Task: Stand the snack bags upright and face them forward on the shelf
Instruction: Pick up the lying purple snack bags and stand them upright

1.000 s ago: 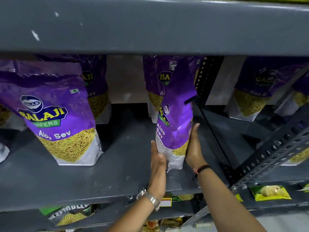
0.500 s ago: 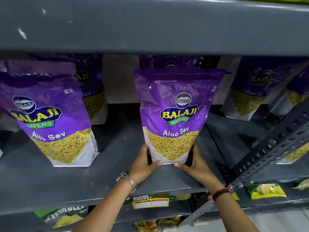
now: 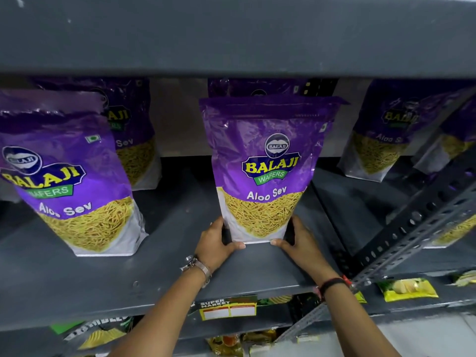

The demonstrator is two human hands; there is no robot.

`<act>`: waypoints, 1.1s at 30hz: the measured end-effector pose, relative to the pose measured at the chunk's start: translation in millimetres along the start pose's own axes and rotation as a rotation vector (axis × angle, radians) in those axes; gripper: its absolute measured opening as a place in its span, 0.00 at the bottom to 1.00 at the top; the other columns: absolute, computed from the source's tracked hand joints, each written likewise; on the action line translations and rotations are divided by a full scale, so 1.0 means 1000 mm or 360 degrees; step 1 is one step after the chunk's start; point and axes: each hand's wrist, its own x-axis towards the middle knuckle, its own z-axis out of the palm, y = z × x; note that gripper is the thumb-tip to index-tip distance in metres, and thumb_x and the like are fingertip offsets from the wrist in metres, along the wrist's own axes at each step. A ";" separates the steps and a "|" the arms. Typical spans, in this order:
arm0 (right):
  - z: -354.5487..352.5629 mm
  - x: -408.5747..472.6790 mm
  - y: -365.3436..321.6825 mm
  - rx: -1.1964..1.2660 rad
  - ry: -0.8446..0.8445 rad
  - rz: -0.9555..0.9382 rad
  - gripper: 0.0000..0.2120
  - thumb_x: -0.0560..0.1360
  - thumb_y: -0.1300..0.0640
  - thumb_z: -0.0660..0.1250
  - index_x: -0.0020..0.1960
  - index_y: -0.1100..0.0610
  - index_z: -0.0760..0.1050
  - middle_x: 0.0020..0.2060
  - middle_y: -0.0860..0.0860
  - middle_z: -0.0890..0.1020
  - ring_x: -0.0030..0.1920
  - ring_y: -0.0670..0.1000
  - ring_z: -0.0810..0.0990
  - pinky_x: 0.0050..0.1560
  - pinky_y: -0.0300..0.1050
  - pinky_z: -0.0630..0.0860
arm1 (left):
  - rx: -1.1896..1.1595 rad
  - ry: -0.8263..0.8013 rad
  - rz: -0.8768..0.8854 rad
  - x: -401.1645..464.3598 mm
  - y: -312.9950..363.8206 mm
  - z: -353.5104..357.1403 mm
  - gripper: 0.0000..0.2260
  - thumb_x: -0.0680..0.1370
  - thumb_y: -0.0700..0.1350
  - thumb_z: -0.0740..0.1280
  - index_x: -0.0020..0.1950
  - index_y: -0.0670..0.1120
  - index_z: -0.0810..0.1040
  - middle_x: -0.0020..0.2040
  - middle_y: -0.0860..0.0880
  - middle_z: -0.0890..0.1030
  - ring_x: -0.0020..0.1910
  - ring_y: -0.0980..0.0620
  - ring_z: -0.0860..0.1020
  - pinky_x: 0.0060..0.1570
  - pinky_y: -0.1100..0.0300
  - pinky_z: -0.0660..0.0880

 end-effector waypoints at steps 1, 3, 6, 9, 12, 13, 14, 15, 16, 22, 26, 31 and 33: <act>-0.001 -0.001 0.001 0.0007 -0.0007 0.0000 0.30 0.65 0.58 0.74 0.63 0.58 0.66 0.62 0.58 0.76 0.62 0.58 0.73 0.60 0.50 0.70 | 0.0007 0.0001 -0.0001 -0.001 0.000 0.001 0.27 0.65 0.44 0.74 0.61 0.43 0.69 0.61 0.42 0.77 0.59 0.43 0.75 0.57 0.53 0.73; -0.003 -0.003 0.004 0.0012 -0.0035 0.0012 0.29 0.66 0.61 0.73 0.64 0.59 0.65 0.63 0.58 0.75 0.63 0.57 0.72 0.57 0.43 0.67 | 0.0011 0.0013 -0.0008 -0.005 0.000 0.004 0.26 0.65 0.43 0.74 0.60 0.43 0.69 0.61 0.42 0.77 0.59 0.43 0.75 0.55 0.55 0.72; -0.007 -0.010 0.007 0.0023 -0.0056 0.0026 0.29 0.67 0.62 0.72 0.65 0.59 0.65 0.63 0.57 0.75 0.63 0.55 0.71 0.53 0.37 0.64 | 0.0029 0.0047 -0.0013 -0.013 0.002 0.009 0.25 0.64 0.45 0.74 0.58 0.42 0.70 0.59 0.43 0.78 0.57 0.44 0.76 0.53 0.56 0.73; -0.010 -0.017 0.009 0.0024 -0.0065 0.0023 0.29 0.67 0.62 0.72 0.65 0.59 0.65 0.63 0.57 0.75 0.63 0.54 0.72 0.51 0.36 0.64 | 0.0042 0.0039 -0.0040 -0.021 0.003 0.011 0.24 0.64 0.46 0.74 0.57 0.43 0.71 0.57 0.43 0.79 0.55 0.44 0.77 0.53 0.54 0.75; -0.012 -0.025 0.009 0.0048 -0.0085 0.0002 0.29 0.67 0.62 0.72 0.65 0.58 0.64 0.63 0.56 0.75 0.62 0.53 0.72 0.53 0.38 0.64 | 0.0063 0.0017 -0.0034 -0.028 0.004 0.012 0.24 0.64 0.47 0.74 0.57 0.43 0.71 0.58 0.43 0.79 0.55 0.45 0.76 0.53 0.55 0.74; -0.012 -0.028 0.010 0.0051 -0.0089 -0.0008 0.29 0.67 0.63 0.72 0.65 0.58 0.64 0.63 0.56 0.75 0.62 0.53 0.72 0.53 0.37 0.64 | 0.0057 0.0018 -0.0029 -0.030 0.004 0.012 0.24 0.64 0.46 0.74 0.57 0.43 0.71 0.58 0.44 0.79 0.56 0.45 0.76 0.53 0.57 0.73; -0.013 -0.029 0.009 0.0048 -0.0090 -0.0016 0.29 0.68 0.63 0.72 0.65 0.58 0.64 0.63 0.56 0.75 0.62 0.52 0.72 0.52 0.37 0.64 | 0.0052 0.0020 -0.0023 -0.031 0.005 0.013 0.25 0.65 0.46 0.74 0.58 0.43 0.71 0.59 0.44 0.78 0.56 0.46 0.76 0.52 0.59 0.72; -0.013 -0.031 0.009 0.0040 -0.0093 -0.0024 0.29 0.68 0.62 0.71 0.65 0.58 0.64 0.63 0.56 0.75 0.61 0.51 0.72 0.52 0.36 0.64 | 0.0050 0.0023 -0.0014 -0.033 0.005 0.013 0.25 0.65 0.46 0.74 0.58 0.43 0.71 0.59 0.44 0.78 0.56 0.46 0.76 0.52 0.60 0.72; -0.014 -0.033 0.008 0.0030 -0.0095 -0.0033 0.29 0.68 0.62 0.71 0.65 0.59 0.64 0.63 0.56 0.75 0.61 0.50 0.71 0.52 0.36 0.64 | 0.0052 0.0025 -0.0007 -0.034 0.006 0.013 0.25 0.65 0.46 0.74 0.58 0.43 0.71 0.59 0.44 0.78 0.56 0.46 0.76 0.52 0.60 0.72; -0.013 -0.035 0.010 0.0049 -0.0085 0.0004 0.30 0.68 0.61 0.71 0.67 0.58 0.63 0.64 0.56 0.74 0.63 0.54 0.71 0.56 0.39 0.64 | 0.0073 0.0015 0.0014 -0.036 0.007 0.012 0.24 0.65 0.47 0.74 0.58 0.44 0.70 0.60 0.45 0.78 0.58 0.46 0.76 0.52 0.60 0.71; -0.014 -0.036 0.011 0.0033 -0.0115 0.0047 0.31 0.68 0.61 0.71 0.67 0.57 0.61 0.65 0.56 0.73 0.65 0.55 0.70 0.58 0.40 0.64 | 0.0065 0.0013 0.0008 -0.036 0.007 0.013 0.25 0.66 0.47 0.73 0.59 0.45 0.70 0.61 0.45 0.77 0.58 0.46 0.75 0.52 0.60 0.71; -0.008 -0.063 0.002 0.0101 0.0341 0.0034 0.38 0.65 0.47 0.72 0.69 0.56 0.60 0.68 0.57 0.69 0.68 0.55 0.67 0.66 0.47 0.65 | -0.0028 0.0024 0.0073 -0.046 0.001 0.007 0.38 0.67 0.45 0.73 0.71 0.47 0.55 0.70 0.47 0.68 0.67 0.46 0.68 0.61 0.60 0.67; 0.001 -0.081 -0.012 0.0193 0.0604 -0.0141 0.26 0.69 0.45 0.67 0.64 0.51 0.65 0.60 0.51 0.73 0.62 0.47 0.71 0.63 0.38 0.67 | -0.0119 0.0214 0.0156 -0.057 -0.006 -0.004 0.35 0.69 0.49 0.69 0.71 0.46 0.56 0.70 0.48 0.66 0.68 0.50 0.66 0.63 0.67 0.62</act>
